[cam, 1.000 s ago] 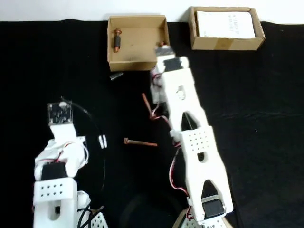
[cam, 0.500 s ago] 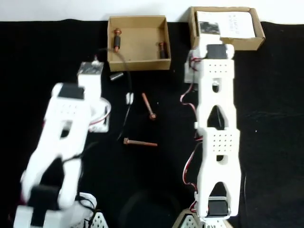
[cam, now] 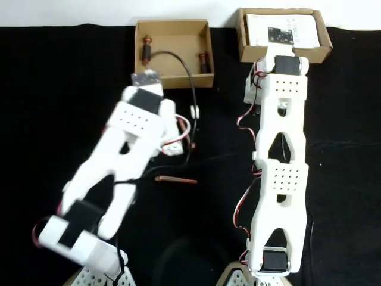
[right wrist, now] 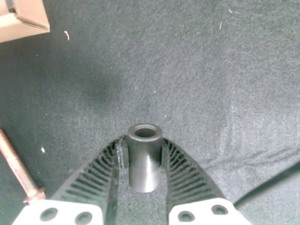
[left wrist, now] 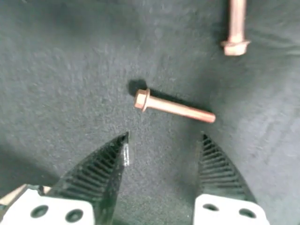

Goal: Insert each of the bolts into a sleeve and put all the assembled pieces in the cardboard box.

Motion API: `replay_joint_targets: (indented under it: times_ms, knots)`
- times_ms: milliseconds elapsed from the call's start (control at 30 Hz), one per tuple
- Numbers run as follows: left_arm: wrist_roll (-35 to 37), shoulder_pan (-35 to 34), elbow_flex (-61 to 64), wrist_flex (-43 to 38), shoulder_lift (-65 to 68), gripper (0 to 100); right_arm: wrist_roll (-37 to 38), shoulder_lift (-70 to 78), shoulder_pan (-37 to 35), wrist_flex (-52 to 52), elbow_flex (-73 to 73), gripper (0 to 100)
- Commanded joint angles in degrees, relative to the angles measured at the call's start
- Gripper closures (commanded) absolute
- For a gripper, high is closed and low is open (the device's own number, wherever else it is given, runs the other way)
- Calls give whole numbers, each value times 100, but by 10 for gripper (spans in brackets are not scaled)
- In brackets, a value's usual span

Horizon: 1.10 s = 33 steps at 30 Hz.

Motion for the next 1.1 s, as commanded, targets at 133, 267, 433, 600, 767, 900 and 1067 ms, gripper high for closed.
replay_joint_targets:
  times_ms: [133,267,433,600,767,900,1067]
  knots:
    - [255,286,31,-466,1095,777,9,-497,66,48,-31,992]
    - [396,444,40,-571,1226,781,9,-497,66,48,-31,992]
    - [396,426,40,-519,1209,782,35,-497,66,40,-31,992]
    - [387,286,286,-738,1429,783,35,-497,66,40,-31,992]
    - [369,75,391,-1029,2018,783,35,-497,66,40,-31,992]
    - [369,-84,365,-1336,2466,784,35,-497,66,40,-31,992]
    - [202,-198,268,-1389,2440,849,35,-497,57,40,-31,992]
